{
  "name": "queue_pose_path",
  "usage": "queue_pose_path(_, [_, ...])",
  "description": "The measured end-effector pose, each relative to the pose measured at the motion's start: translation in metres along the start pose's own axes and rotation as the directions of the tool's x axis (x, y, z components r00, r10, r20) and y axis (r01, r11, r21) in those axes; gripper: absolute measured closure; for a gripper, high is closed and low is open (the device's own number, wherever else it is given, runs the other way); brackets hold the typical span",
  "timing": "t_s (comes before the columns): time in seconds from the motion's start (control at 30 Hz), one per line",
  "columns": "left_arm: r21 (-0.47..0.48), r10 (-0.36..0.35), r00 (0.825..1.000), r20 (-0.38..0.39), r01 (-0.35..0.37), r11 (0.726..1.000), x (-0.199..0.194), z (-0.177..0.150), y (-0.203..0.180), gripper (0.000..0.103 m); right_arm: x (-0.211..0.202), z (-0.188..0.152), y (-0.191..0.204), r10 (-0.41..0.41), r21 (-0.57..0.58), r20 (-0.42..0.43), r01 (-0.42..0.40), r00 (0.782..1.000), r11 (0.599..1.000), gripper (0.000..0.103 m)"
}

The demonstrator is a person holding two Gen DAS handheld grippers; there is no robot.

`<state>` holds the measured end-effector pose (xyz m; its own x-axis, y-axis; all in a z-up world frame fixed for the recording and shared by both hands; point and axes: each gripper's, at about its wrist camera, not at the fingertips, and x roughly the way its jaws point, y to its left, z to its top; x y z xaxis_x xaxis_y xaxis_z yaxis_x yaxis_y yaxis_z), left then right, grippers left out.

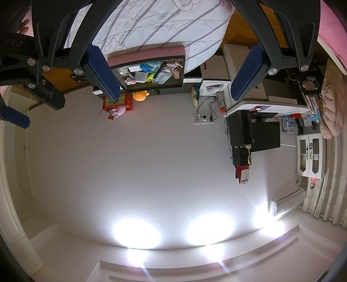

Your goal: Organize rigid objects

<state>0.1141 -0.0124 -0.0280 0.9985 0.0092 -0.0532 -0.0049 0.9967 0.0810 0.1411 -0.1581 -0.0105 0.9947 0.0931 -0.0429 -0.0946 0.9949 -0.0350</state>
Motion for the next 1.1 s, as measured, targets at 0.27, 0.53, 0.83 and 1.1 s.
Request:
queue_pose_path(0.27, [0.003, -0.003, 1.0, 0.007, 0.003, 1.0, 0.0006, -0.0018, 0.0009, 0.0, 0.0014, -0.0014, -0.0008, -0.009, -0.001, -0.007, 0.009, 1.0, 1.0, 0.0])
queue_pose_path(0.53, [0.011, 0.003, 1.0, 0.002, -0.003, 1.0, 0.0038, -0.0023, -0.0024, 0.0, 0.0022, -0.0029, -0.0007, -0.002, 0.003, -0.019, 0.002, 1.0, 1.0, 0.0])
queue_pose_path(0.83, [0.014, 0.007, 1.0, 0.003, -0.007, 1.0, 0.0046, -0.0016, -0.0028, 0.0, 0.0032, -0.0034, 0.0015, -0.003, 0.003, -0.028, 0.003, 1.0, 1.0, 0.0])
queue_pose_path(1.1, [0.014, 0.008, 1.0, 0.007, -0.008, 1.0, 0.0048, -0.002, -0.0022, 0.0, 0.0029, -0.003, 0.0018, -0.003, 0.001, -0.029, 0.003, 1.0, 1.0, 0.0])
